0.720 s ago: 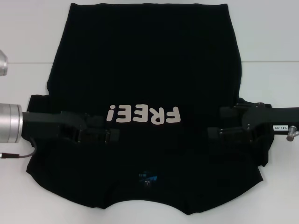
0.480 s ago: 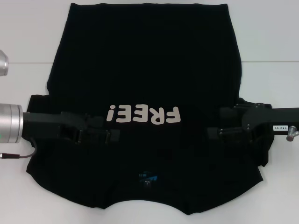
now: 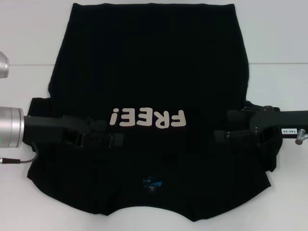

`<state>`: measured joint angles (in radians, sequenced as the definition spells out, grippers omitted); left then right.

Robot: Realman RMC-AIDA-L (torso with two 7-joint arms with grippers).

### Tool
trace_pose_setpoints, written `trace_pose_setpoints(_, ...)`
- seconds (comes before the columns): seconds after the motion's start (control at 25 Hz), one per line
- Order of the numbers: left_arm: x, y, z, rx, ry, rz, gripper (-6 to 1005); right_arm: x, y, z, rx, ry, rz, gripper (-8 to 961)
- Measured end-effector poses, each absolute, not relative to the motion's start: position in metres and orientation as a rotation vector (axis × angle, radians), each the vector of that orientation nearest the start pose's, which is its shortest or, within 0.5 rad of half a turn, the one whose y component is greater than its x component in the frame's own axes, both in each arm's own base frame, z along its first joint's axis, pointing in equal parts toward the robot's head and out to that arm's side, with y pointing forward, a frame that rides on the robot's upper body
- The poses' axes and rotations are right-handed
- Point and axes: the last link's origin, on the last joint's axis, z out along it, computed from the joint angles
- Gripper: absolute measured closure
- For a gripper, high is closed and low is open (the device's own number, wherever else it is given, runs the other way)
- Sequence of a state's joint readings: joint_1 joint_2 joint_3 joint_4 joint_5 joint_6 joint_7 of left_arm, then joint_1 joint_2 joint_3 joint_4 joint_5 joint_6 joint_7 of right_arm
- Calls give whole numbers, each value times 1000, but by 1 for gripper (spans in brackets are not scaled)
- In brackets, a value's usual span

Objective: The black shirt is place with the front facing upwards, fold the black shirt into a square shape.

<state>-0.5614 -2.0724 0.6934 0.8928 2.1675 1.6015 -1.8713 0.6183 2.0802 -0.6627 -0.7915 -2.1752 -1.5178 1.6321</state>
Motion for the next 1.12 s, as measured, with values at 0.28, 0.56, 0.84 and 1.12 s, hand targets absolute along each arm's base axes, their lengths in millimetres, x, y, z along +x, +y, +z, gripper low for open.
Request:
trace_pose_setpoints(0.28, -265, 360, 53, -2463, -1252, -553, 136, 237, 387, 34, -2544, 1044, 583, 11)
trace_pose_setpoints(0.56, -294, 357, 92, -2090, -1673, -733, 143, 209, 436, 72, -2337, 1376, 605, 12)
trace_pose_setpoints(0.84, -321, 345, 99, -1879, -1861, -872, 149, 185, 471, 95, -2187, 1415, 627, 12)
trace_pose_setpoints(1.12, -337, 335, 99, -1798, -1923, -878, 156, 182, 473, 81, -2204, 1412, 509, 11)
